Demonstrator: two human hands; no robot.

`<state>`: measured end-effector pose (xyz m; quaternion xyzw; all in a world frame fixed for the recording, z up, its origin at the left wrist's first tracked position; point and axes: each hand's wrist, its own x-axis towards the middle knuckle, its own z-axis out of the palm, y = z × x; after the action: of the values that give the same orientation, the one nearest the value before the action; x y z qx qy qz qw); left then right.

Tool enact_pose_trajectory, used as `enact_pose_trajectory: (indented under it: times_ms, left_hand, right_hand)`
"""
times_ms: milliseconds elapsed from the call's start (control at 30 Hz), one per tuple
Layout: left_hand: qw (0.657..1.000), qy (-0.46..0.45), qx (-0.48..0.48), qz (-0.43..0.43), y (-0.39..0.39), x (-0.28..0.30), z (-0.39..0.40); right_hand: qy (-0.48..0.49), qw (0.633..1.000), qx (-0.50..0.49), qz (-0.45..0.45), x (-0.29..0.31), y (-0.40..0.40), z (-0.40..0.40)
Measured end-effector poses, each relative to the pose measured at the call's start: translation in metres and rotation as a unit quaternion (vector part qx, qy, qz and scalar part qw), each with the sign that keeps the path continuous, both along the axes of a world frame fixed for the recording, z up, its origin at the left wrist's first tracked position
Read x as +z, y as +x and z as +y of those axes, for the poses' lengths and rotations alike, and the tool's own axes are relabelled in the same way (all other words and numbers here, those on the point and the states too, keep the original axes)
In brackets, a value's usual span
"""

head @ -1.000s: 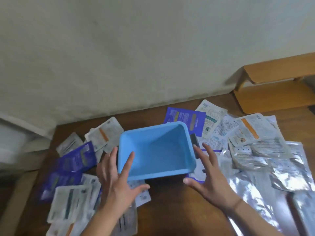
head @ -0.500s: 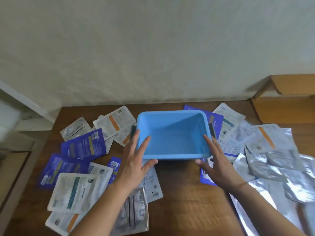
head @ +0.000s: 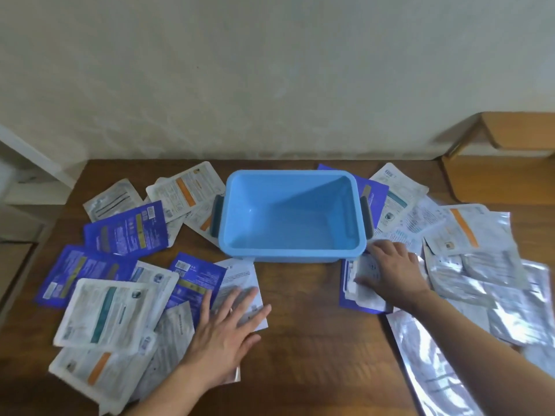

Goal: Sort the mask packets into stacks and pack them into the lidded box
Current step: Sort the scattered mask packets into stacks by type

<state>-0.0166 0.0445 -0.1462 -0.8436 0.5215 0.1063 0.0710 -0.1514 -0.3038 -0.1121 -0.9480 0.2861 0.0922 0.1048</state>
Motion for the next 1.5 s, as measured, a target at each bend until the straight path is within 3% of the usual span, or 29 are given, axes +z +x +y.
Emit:
enact_pose_trajectory:
  times_ms: [200,400,467,533,600,700,767,800,833,933,967,1033,1167,1200,1300,1400,1500]
  left_hand:
    - [0.998,-0.057,-0.003,-0.008,0.004,0.008,-0.003]
    - [0.948,-0.244,0.002,0.206,-0.073,0.018,-0.045]
    - [0.887,-0.291,0.067,0.351,-0.092,0.025,-0.062]
    - [0.784,-0.324,0.161,0.505,-0.104,0.036,-0.075]
    - [0.704,-0.374,0.232,0.557,-0.109,0.044,-0.086]
    - [0.6,-0.437,0.365,0.563,-0.103,0.053,-0.092]
    - [0.514,-0.43,0.41,0.618,-0.088,0.056,-0.086]
    - [0.497,-0.402,0.404,0.654,-0.077,0.06,-0.081]
    - [0.523,-0.358,0.378,0.675,-0.062,0.063,-0.073]
    - [0.692,-0.157,0.28,0.646,-0.016,0.074,-0.061]
    - [0.738,-0.088,0.246,0.621,-0.004,0.077,-0.063]
    - [0.798,0.0,0.188,0.573,0.009,0.079,-0.077]
    - [0.805,-0.032,0.214,0.552,0.004,0.071,-0.107]
    - [0.821,-0.054,0.218,0.524,0.0,0.068,-0.111]
    - [0.868,-0.086,0.218,0.437,-0.009,0.055,-0.115]
    - [0.877,-0.112,0.211,0.416,-0.017,0.045,-0.113]
    - [0.925,-0.151,0.141,0.318,-0.025,0.04,-0.109]
  right_hand:
    - [0.085,0.995,-0.018,-0.052,0.008,0.006,-0.001]
    - [0.264,0.946,0.05,-0.182,0.047,-0.019,0.016]
    - [0.312,0.915,0.0,-0.256,0.067,-0.024,0.032]
    - [0.384,0.841,-0.088,-0.371,0.084,-0.025,0.047]
    - [0.458,0.745,-0.178,-0.451,0.093,-0.028,0.06]
    - [0.559,0.623,-0.293,-0.462,0.088,-0.039,0.083]
    - [0.587,0.598,-0.322,-0.441,0.077,-0.056,0.095]
    - [0.597,0.598,-0.328,-0.423,0.07,-0.067,0.097]
    - [0.617,0.592,-0.331,-0.398,0.064,-0.079,0.097]
    - [0.696,0.573,-0.316,-0.295,0.053,-0.11,0.091]
    - [0.695,0.598,-0.305,-0.258,0.052,-0.113,0.092]
    - [0.642,0.692,-0.278,-0.177,0.049,-0.111,0.101]
    - [0.507,0.832,-0.203,-0.093,0.038,-0.102,0.127]
    - [0.476,0.854,-0.189,-0.086,0.037,-0.103,0.131]
    - [0.44,0.874,-0.195,-0.071,0.036,-0.104,0.14]
    - [0.378,0.916,-0.131,-0.024,0.027,-0.106,0.148]
    - [0.348,0.93,-0.114,0.012,0.022,-0.106,0.151]
